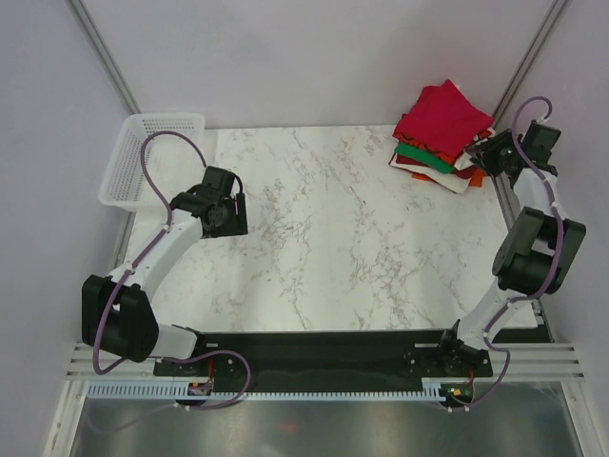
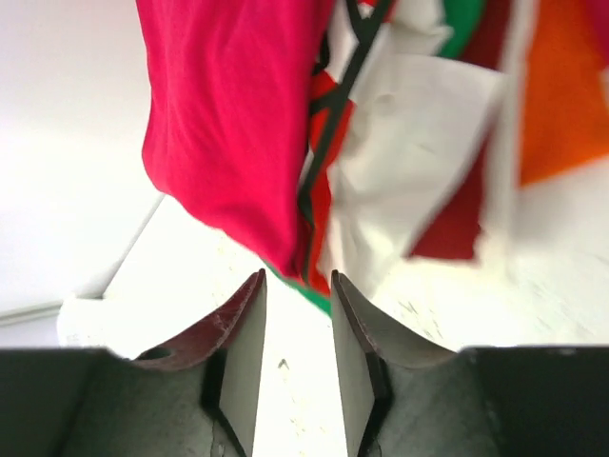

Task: Fold and stack the t-shirts
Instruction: Neatly place the folded tshirt to the corner, then reset both grippers

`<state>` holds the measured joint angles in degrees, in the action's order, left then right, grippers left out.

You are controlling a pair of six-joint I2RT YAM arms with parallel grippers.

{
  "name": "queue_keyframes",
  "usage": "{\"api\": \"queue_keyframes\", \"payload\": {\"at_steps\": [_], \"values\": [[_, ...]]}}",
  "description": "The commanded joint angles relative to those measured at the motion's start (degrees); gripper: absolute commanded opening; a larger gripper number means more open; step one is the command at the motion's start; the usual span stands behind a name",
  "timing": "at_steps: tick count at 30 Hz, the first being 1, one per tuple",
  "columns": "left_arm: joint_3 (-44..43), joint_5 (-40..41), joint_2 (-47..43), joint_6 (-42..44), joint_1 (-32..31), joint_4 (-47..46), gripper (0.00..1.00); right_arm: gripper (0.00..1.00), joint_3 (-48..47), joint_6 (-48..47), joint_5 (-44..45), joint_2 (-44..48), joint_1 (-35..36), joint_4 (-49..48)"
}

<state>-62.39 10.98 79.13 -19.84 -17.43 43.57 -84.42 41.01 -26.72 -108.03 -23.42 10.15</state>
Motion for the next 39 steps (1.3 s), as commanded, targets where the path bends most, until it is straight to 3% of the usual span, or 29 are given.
{"api": "queue_keyframes", "payload": {"at_steps": [1, 4, 8, 11, 14, 18, 24, 29, 30, 34, 39], "values": [[0.0, 0.4, -1.0, 2.3, -0.2, -1.1, 0.74, 0.44, 2.9, -4.7, 7.3, 11.5, -2.1, 5.3], [-0.1, 0.1, -1.5, 2.3, -0.2, -1.0, 0.74, 0.57, 5.3, -6.4, 9.1, 19.1, -2.2, 7.6], [-0.2, -0.1, -2.1, 2.3, -0.2, -1.1, 0.74, 0.89, 9.6, -7.9, 10.0, 29.1, -1.6, 7.5], [-0.7, 0.0, -5.6, 2.3, -0.6, -1.1, 0.70, 0.98, 13.1, -10.7, 11.5, 36.0, 0.6, 6.8], [0.9, 0.9, -11.6, 2.6, -1.6, -4.3, 0.70, 0.98, 18.2, -10.8, 15.3, 41.8, 3.4, 6.6], [3.9, 0.5, -22.4, 4.1, -1.6, -10.1, 0.72, 0.98, 24.8, -10.7, 19.2, 44.9, 13.2, 5.6], [8.6, -0.2, -29.6, 7.7, -1.6, -18.3, 0.77, 0.98, 29.7, -13.2, 30.5, 47.5, 22.3, 7.3], [21.2, 6.1, -39.7, 12.0, -1.5, -29.4, 0.80, 0.98, 35.3, -11.8, 38.3, 50.6, 32.8, 5.1], [23.9, 9.3, -40.5, 14.2, -1.5, -35.1, 0.83, 0.98, 35.9, -11.7, 40.8, 51.2, 36.3, 4.6], [37.0, 9.3, -39.9, 14.2, -0.5, -35.1, 0.83, 0.98, 38.0, -10.8, 44.6, 51.1, 43.3, 3.4], [41.4, 9.3, -29.7, 14.2, 4.2, -35.1, 0.83, 0.98, 40.6, -9.6, 44.2, 51.7, 47.2, 2.1]]}}
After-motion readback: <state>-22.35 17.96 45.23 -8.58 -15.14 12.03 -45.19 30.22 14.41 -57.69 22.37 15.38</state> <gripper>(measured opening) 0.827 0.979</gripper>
